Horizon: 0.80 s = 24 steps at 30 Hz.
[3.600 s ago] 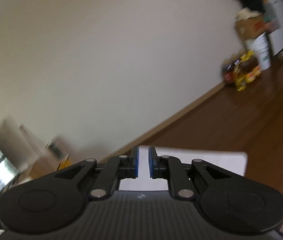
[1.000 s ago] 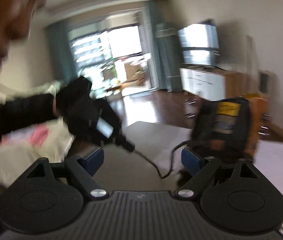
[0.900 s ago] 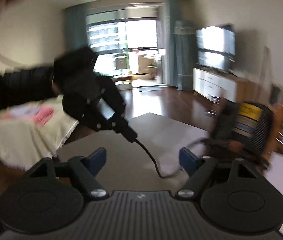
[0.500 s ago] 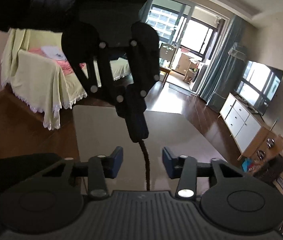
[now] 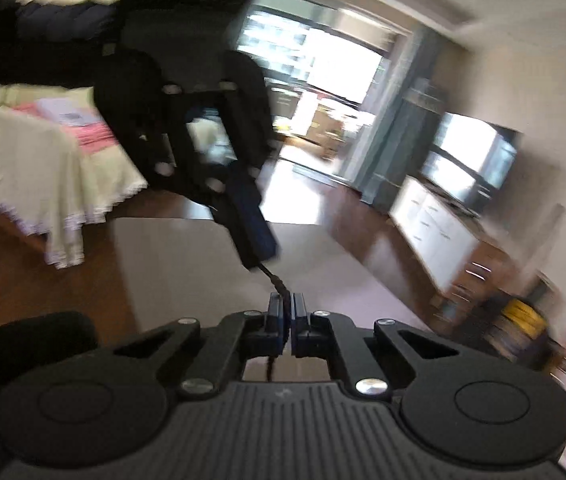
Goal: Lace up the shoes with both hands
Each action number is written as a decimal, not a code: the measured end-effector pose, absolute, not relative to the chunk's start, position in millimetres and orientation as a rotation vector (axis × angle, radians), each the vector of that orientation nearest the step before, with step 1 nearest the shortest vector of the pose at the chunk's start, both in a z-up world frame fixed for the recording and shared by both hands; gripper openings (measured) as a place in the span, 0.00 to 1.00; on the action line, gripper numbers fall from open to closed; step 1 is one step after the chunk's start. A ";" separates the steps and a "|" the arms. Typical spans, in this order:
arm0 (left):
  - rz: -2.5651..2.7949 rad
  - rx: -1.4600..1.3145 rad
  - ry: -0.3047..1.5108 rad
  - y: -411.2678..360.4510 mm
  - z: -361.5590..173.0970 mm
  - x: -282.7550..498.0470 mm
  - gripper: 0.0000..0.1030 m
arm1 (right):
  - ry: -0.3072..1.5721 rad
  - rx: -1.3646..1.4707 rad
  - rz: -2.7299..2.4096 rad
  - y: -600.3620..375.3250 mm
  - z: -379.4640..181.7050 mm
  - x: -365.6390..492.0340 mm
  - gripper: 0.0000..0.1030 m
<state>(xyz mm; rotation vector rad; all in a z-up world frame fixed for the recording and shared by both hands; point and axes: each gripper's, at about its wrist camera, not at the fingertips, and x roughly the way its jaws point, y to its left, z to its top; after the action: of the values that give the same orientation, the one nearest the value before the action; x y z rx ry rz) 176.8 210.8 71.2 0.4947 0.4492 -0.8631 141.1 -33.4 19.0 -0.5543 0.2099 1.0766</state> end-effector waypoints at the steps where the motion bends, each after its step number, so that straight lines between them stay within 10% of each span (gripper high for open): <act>1: -0.843 0.462 0.431 210.6 74.1 181.8 0.17 | 0.223 -0.529 1.032 -42.6 23.6 145.3 0.04; 11: -0.535 0.117 0.508 178.9 82.7 272.2 0.61 | 0.232 -0.604 0.754 -82.0 37.4 173.1 0.04; 19: -0.430 0.049 0.607 150.7 71.8 305.6 0.61 | 0.222 -0.675 0.738 -72.6 25.2 178.2 0.04; 24: -0.413 -0.023 0.694 150.8 60.6 327.5 0.43 | 0.220 -0.709 0.767 -60.4 15.7 175.8 0.04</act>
<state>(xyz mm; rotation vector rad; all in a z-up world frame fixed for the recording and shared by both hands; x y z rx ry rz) 327.5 150.8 60.6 -0.0234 0.6937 -0.4128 175.8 -60.4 15.7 -0.7092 0.2195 0.7667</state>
